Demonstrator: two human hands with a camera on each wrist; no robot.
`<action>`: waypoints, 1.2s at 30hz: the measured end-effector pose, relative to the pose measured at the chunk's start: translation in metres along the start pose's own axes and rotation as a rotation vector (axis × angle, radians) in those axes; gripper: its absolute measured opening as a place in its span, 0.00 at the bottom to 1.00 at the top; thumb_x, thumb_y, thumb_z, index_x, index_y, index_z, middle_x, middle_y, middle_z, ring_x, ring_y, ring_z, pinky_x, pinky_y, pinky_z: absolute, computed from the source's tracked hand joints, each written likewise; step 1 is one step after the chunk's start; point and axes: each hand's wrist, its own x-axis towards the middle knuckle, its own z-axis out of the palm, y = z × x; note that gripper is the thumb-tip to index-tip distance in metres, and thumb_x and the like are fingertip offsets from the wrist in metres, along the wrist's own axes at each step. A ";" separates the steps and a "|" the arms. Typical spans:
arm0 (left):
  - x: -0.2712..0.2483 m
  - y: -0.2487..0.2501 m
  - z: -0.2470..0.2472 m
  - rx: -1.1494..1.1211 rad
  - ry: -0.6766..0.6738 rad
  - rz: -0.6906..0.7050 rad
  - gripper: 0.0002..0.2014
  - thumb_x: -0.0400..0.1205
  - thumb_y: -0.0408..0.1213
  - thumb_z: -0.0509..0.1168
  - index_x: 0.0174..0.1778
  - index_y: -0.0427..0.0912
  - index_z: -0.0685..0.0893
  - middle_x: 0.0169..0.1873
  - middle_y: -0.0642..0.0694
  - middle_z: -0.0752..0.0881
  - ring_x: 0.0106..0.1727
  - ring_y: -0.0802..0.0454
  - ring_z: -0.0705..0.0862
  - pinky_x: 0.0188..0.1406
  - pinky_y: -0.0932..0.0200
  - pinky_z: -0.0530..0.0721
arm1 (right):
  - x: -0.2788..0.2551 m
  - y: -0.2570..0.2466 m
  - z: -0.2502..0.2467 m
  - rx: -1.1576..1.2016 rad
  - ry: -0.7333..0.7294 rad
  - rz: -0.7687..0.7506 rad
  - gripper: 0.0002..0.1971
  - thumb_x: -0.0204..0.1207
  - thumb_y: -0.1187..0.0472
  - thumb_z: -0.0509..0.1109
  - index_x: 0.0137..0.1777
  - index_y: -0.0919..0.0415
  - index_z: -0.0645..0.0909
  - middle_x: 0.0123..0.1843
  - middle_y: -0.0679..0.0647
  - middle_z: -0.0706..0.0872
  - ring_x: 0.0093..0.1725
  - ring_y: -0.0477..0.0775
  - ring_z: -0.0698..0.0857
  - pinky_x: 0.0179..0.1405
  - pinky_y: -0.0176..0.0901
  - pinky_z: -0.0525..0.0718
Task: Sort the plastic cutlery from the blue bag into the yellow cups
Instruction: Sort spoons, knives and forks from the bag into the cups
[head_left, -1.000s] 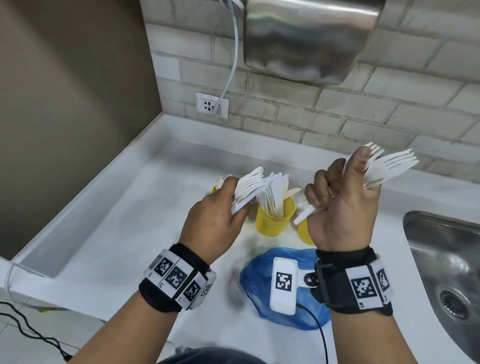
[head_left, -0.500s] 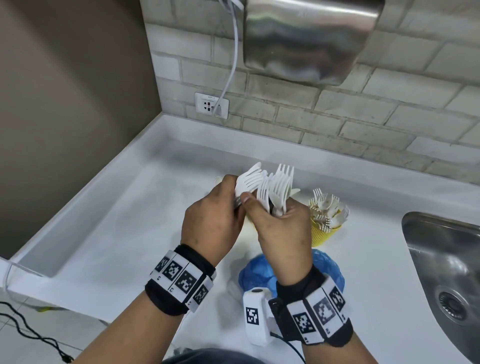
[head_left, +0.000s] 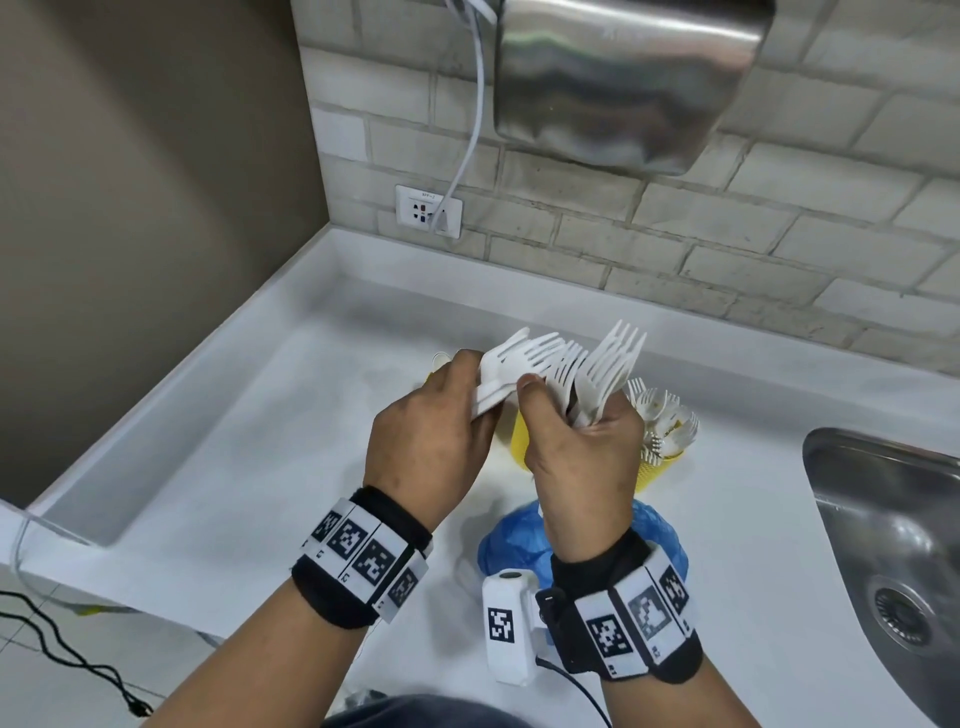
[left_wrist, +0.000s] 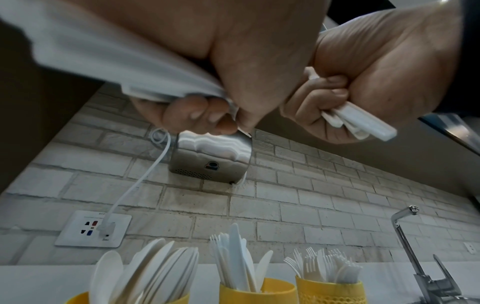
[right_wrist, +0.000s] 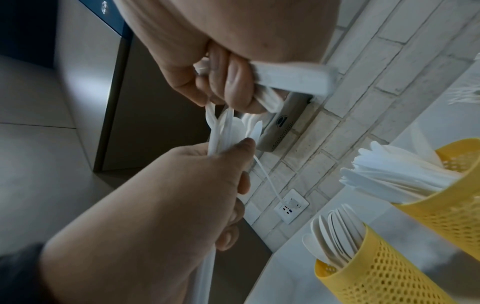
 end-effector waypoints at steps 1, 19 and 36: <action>-0.001 0.000 0.000 -0.006 -0.001 0.014 0.13 0.82 0.50 0.61 0.59 0.50 0.74 0.41 0.49 0.88 0.34 0.39 0.85 0.24 0.55 0.78 | 0.001 -0.001 0.000 -0.005 -0.006 0.008 0.21 0.77 0.73 0.75 0.31 0.45 0.86 0.28 0.43 0.84 0.29 0.46 0.79 0.37 0.42 0.76; -0.001 -0.002 0.004 -0.045 0.007 0.033 0.17 0.82 0.45 0.69 0.64 0.58 0.73 0.46 0.55 0.88 0.38 0.42 0.85 0.28 0.56 0.79 | 0.032 -0.018 -0.021 0.282 0.146 0.055 0.18 0.86 0.63 0.63 0.35 0.61 0.86 0.35 0.63 0.89 0.18 0.54 0.67 0.23 0.46 0.66; -0.002 -0.006 0.012 -0.483 -0.049 -0.117 0.12 0.87 0.50 0.65 0.59 0.47 0.79 0.36 0.53 0.85 0.37 0.50 0.82 0.40 0.46 0.83 | 0.050 -0.014 -0.034 0.137 0.167 -0.076 0.14 0.75 0.66 0.80 0.55 0.64 0.78 0.34 0.55 0.77 0.23 0.52 0.74 0.26 0.40 0.74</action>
